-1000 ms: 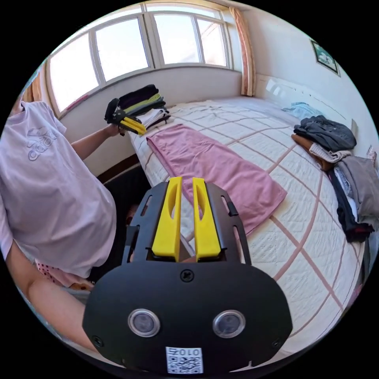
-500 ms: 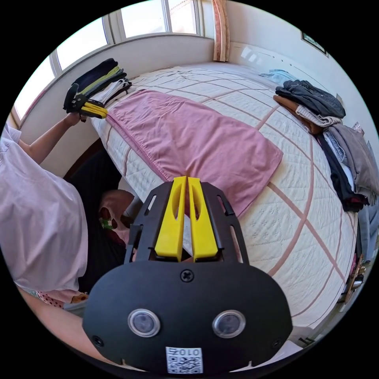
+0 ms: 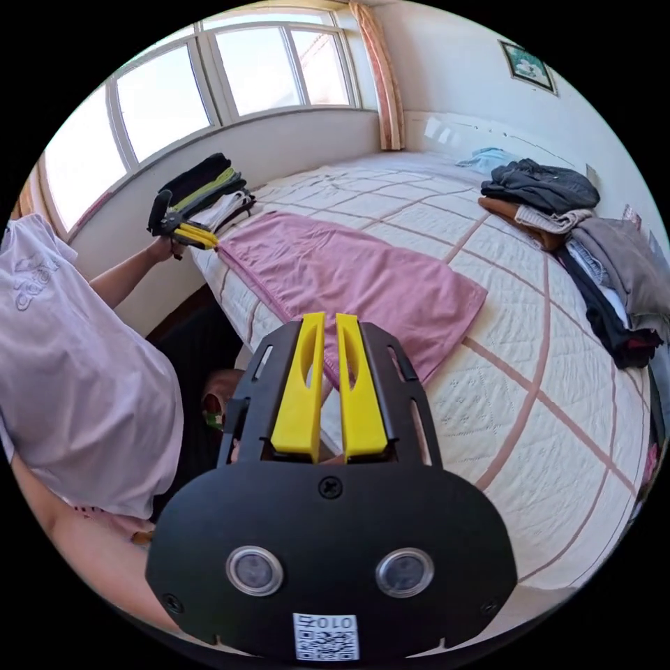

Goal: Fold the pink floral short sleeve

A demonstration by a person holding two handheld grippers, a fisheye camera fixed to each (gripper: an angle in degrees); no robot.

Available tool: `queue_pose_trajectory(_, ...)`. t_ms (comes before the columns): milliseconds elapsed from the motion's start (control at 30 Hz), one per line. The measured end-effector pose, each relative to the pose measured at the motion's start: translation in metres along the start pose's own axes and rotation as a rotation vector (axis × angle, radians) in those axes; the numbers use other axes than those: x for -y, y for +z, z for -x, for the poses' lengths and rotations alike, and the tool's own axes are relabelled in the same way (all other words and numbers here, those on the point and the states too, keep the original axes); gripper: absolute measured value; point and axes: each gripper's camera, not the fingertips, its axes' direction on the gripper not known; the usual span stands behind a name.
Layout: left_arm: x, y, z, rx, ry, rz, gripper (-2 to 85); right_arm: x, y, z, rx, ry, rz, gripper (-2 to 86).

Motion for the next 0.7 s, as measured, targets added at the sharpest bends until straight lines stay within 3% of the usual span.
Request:
queue_pose_trajectory(133,0.003,-0.042,0.021,0.093,-0.095,-0.126,2.6,0.017,-0.014,-0.016,-0.2,0.058,-0.028,4.8)
queue_pose_trajectory(300,0.064,-0.022,0.05,0.193,-0.121,-0.1,4.1,0.075,0.026,-0.033,-0.263,0.023,0.084,6.2)
queue_pose_trajectory(433,0.101,0.03,0.087,0.139,-0.184,0.021,5.4,0.104,0.058,-0.056,-0.252,0.085,0.166,7.6)
queue_pose_trajectory(700,0.082,0.058,0.158,-0.091,-0.421,0.045,5.0,0.084,0.078,-0.105,-0.129,0.292,0.226,7.5)
